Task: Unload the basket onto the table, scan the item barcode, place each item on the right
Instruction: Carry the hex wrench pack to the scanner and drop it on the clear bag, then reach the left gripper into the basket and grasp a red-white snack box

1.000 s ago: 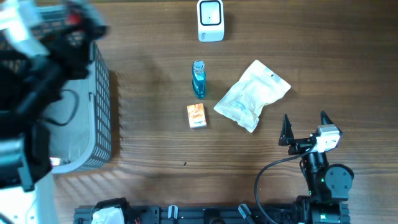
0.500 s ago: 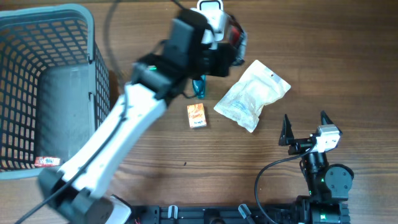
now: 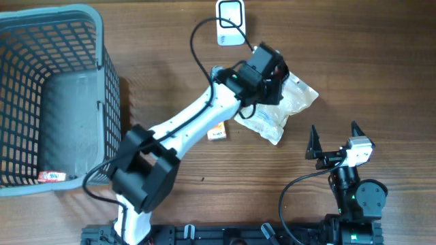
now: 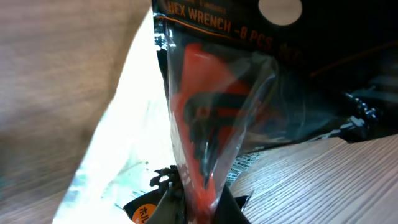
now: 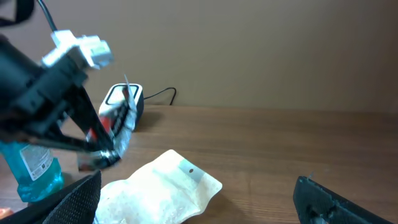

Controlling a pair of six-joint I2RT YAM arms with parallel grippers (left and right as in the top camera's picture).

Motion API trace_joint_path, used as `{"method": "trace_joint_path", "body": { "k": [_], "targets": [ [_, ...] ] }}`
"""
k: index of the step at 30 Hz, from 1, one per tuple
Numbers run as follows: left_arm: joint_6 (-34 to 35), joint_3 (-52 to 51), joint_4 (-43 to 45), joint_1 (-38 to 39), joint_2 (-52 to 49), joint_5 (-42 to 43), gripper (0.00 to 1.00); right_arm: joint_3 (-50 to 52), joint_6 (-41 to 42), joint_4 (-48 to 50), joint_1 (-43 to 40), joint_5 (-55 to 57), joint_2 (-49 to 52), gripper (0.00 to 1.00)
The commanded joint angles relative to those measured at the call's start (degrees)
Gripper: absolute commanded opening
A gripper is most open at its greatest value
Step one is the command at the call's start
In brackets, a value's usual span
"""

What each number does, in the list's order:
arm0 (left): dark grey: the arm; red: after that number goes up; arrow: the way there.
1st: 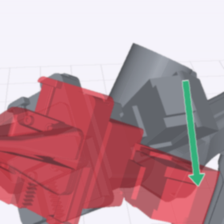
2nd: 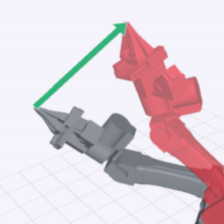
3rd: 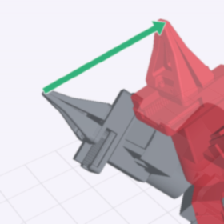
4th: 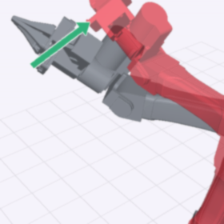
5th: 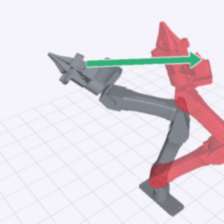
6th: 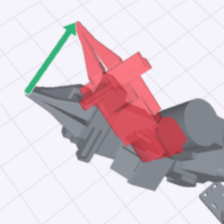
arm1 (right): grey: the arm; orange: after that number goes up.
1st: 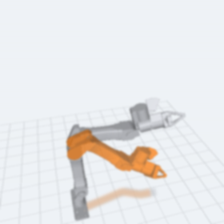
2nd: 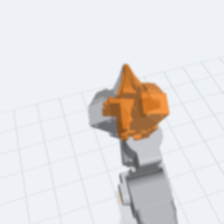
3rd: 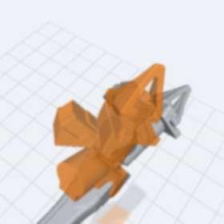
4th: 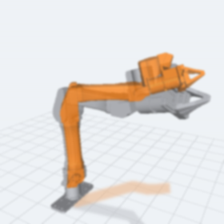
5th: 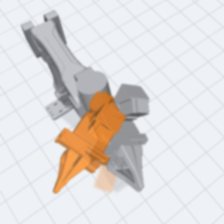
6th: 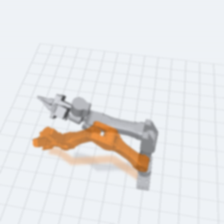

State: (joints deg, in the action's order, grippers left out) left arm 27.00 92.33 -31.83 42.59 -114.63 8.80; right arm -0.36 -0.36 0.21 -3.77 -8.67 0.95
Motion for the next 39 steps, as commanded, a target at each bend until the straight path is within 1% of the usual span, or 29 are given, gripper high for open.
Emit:
{"method": "trace_joint_path", "body": {
  "k": [1,2,3,4,5,6,11,16,18,22,24,28,32,34,36,38,39],
  "targets": [
    [2.45,0.52,0.59,0.55,-2.12,0.66,0.27,0.04,-0.96,0.24,0.22,0.57,-0.31,1.00],
    [2.43,0.52,0.59,0.66,-2.29,1.73,0.31,0.04,-0.96,0.24,0.22,0.57,-0.31,1.00],
    [2.43,0.52,0.57,0.76,-2.29,1.90,0.36,0.04,-0.96,0.24,0.22,0.55,-0.31,1.00],
    [2.43,0.52,0.55,0.87,-2.29,1.88,0.44,0.04,-0.96,0.24,0.22,0.57,-0.31,1.00],
    [2.43,0.52,0.57,0.98,-2.29,1.90,0.59,0.04,-0.96,0.24,0.22,0.57,-0.31,1.00],
    [2.43,0.52,0.57,1.07,-2.29,2.36,0.63,0.04,-0.94,0.24,0.22,0.55,-0.31,1.00],
    [1.38,1.31,0.55,0.61,-0.74,4.26,0.64,0.04,-0.96,0.24,0.22,0.55,-0.31,1.00],
    [-3.06,4.46,-1.29,-0.39,7.63,3.91,0.65,0.04,-0.96,0.24,0.22,0.57,-0.31,1.00],
    [-4.31,5.29,-2.40,-0.96,12.68,2.36,0.65,0.04,-0.96,0.24,0.22,0.57,-0.31,1.00],
    [-4.28,5.29,-6.93,-4.57,22.67,-5.16,0.65,0.04,-0.96,0.24,0.22,0.57,-0.31,1.00],
    [-4.31,5.29,-9.81,-7.87,27.91,-9.20,0.65,0.04,-0.96,0.24,0.22,0.57,-0.31,1.00],
    [-4.26,5.29,-16.92,-17.51,37.90,-18.32,0.65,0.04,-0.94,0.24,0.22,0.57,-0.31,1.00],
    [-3.15,5.29,-27.50,-31.15,44.65,-29.49,0.69,0.04,-0.96,0.24,0.22,0.57,-0.31,1.00],
    [-0.61,5.29,-32.22,-37.44,45.48,-31.21,0.66,0.04,-0.98,0.24,0.22,0.57,-0.31,1.00],
    [1.18,5.18,-36.13,-43.65,45.03,-31.17,0.62,0.04,-0.96,0.24,0.22,0.55,-0.31,1.00],
    [2.91,4.98,-38.77,-48.89,43.63,-31.19,0.62,0.04,-0.96,0.24,0.22,0.57,-0.31,1.00],
    [3.56,4.96,-39.65,-51.41,42.60,-31.21,0.64,0.04,-0.96,0.24,0.22,0.57,-0.31,1.00]
  ]
}}
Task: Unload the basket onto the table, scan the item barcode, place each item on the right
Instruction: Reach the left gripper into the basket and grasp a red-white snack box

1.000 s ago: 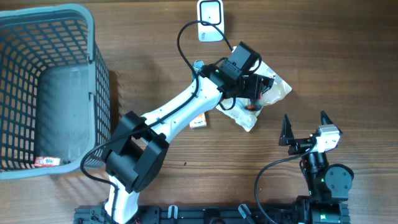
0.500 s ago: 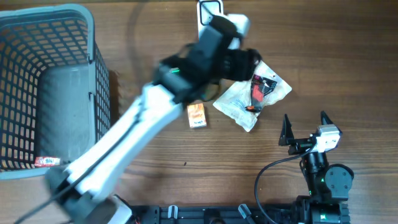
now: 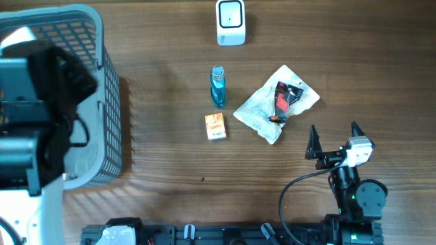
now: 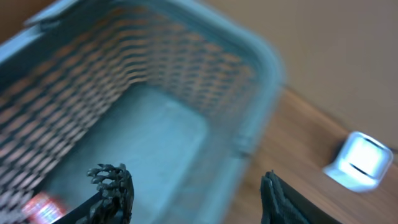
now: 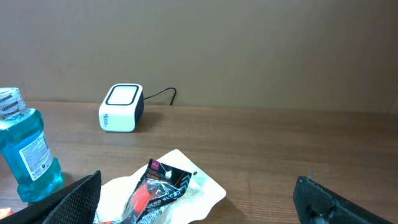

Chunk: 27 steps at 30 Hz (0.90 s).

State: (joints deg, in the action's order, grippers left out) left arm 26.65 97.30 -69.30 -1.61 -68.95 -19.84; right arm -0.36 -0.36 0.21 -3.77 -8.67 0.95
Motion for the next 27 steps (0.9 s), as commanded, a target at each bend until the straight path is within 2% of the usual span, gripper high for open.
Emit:
{"method": "trace_joint_path", "body": {
  "k": [1,4,7,11,14,16,20,27],
  "targets": [
    [3.89,-0.02,-2.56,-9.16,-4.09,-2.60,0.66,0.04,-0.98,0.24,0.22,0.57,-0.31,1.00],
    [6.54,-0.02,-3.04,-16.17,-7.98,-2.75,0.74,0.04,-0.94,0.24,0.22,0.57,-0.31,1.00],
    [16.85,-0.39,-6.16,-22.51,-11.39,-2.64,0.74,0.04,-0.96,0.24,0.22,0.57,-0.31,1.00],
    [24.83,-5.68,-8.00,-28.24,-13.70,-0.37,0.75,0.04,-0.94,0.24,0.22,0.57,-0.31,1.00],
    [25.27,-14.75,-3.54,-30.12,-14.12,4.90,0.78,0.04,-0.96,0.24,0.22,0.57,-0.31,1.00],
    [25.73,-19.65,-0.57,-30.12,-14.12,5.53,0.78,0.04,-0.96,0.24,0.22,0.57,-0.31,1.00],
    [30.60,-29.42,6.25,-30.18,-14.12,5.44,0.77,0.04,-0.94,0.24,0.22,0.55,-0.31,1.00],
    [30.84,-36.85,14.64,-30.23,-14.12,0.37,0.79,0.04,-0.96,0.24,0.22,0.57,-0.31,1.00]
  ]
}}
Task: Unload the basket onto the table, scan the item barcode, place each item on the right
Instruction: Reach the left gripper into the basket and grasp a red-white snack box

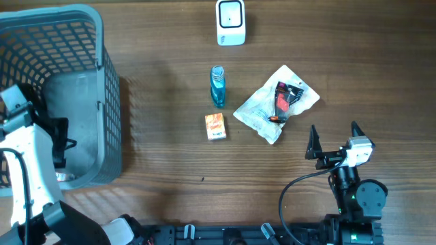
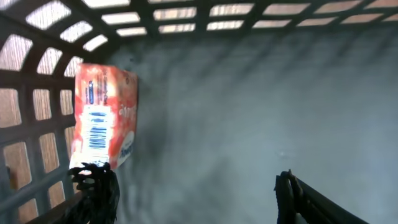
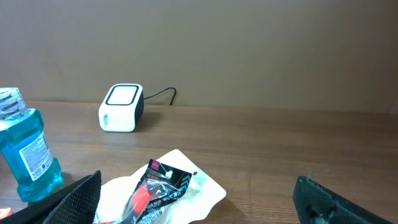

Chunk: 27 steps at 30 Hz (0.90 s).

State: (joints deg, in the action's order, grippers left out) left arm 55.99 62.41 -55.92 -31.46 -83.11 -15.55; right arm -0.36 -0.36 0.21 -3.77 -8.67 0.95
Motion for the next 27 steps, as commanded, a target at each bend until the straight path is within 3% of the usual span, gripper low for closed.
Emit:
{"method": "trace_joint_path", "body": {
  "k": [1,19,27],
  "targets": [
    [1.51,-2.16,1.31,-0.52,0.04,-4.66,0.79,0.04,-0.98,0.24,0.22,0.57,-0.31,1.00],
    [-3.06,-2.47,0.35,-4.72,-6.84,-9.01,0.81,0.04,-0.96,0.24,0.22,0.57,-0.31,1.00],
    [-3.06,-2.56,0.66,-4.70,-10.62,-8.61,0.75,0.04,-0.96,0.24,0.22,0.57,-0.31,1.00]
  ]
}}
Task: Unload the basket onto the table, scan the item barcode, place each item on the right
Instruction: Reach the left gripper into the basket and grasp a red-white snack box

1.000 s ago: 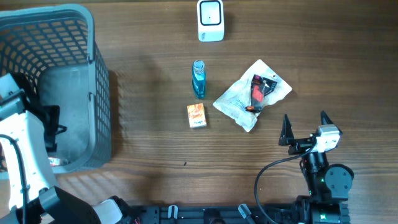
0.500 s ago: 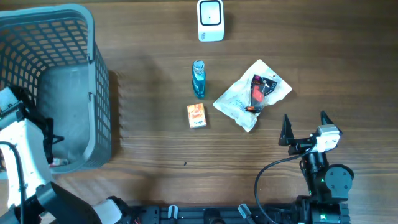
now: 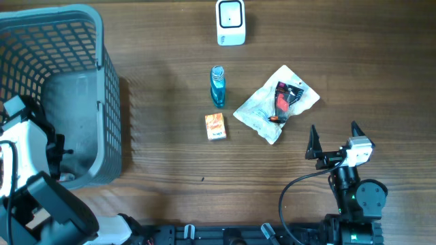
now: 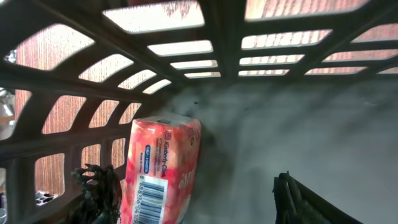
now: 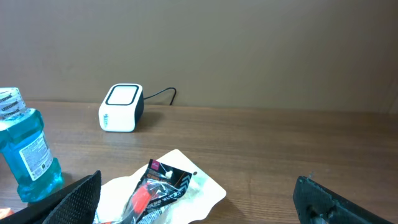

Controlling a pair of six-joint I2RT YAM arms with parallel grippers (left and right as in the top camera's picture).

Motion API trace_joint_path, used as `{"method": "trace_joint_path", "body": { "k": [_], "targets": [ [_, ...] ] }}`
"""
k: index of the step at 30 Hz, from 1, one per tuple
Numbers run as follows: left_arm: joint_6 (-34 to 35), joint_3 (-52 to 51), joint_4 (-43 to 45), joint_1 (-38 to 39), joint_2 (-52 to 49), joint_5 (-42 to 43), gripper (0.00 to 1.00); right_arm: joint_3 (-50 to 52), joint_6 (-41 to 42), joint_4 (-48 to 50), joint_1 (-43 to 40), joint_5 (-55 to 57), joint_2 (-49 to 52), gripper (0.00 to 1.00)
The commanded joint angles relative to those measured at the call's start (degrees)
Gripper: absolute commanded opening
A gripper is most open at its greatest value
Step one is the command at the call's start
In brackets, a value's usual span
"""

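An orange-pink tissue pack (image 4: 163,177) with a barcode on its face leans against the mesh wall in the corner of the grey basket (image 3: 109,102). My left gripper (image 4: 196,202) is open down inside the basket, and the pack sits between its fingers, close to the left finger (image 4: 96,193). The white scanner (image 3: 230,22) stands at the table's far edge. My right gripper (image 3: 335,139) rests open near the front right, holding nothing. In the right wrist view it (image 5: 199,208) faces the scanner (image 5: 121,107).
A hex wrench pack (image 3: 282,96) lies on a white bag (image 3: 259,112) right of centre. A blue bottle (image 3: 217,86) and a small orange box (image 3: 215,126) sit in the middle. The basket's walls close in around the left arm.
My left gripper has come lower and closer to the tissue pack in the basket corner; the pack now fills the space beside the left finger. The right arm has not moved.
My left gripper was shut on the hex wrench pack near the scanner. Then that pack lay on the white bag and the open gripper was over the basket. Then it was inside the basket facing the tissue pack, and now it straddles the pack.
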State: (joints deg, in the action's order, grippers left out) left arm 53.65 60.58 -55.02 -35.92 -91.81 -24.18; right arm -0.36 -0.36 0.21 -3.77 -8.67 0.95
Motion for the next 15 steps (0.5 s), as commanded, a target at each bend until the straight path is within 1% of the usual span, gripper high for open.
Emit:
{"method": "trace_joint_path", "body": {
  "k": [1,3,7,9,13,14,15],
  "targets": [
    [-0.72,-0.79,-0.22,-0.24,-2.21,0.33,0.75,0.04,-0.96,0.24,0.22,0.57,-0.31,1.00],
    [-0.72,-0.98,-0.07,-0.24,-2.95,1.46,0.74,0.04,-0.96,0.24,0.22,0.57,-0.31,1.00],
    [-0.74,-1.53,0.57,-0.24,-4.13,3.65,0.68,0.04,-0.96,0.24,0.22,0.55,-0.31,1.00],
    [-0.72,-1.53,0.76,-0.24,-4.13,4.24,0.62,0.04,-0.96,0.24,0.22,0.57,-0.31,1.00],
    [-0.74,-1.53,2.21,-0.24,-4.13,4.24,0.34,0.04,-0.96,0.24,0.22,0.55,-0.31,1.00],
    [-0.74,-1.53,2.49,-0.24,-4.13,4.24,0.28,0.04,-0.94,0.24,0.22,0.57,-0.31,1.00],
    [-0.74,-1.53,2.71,-0.24,-4.13,4.24,0.19,0.04,-0.96,0.24,0.22,0.55,-0.31,1.00]
  ]
}}
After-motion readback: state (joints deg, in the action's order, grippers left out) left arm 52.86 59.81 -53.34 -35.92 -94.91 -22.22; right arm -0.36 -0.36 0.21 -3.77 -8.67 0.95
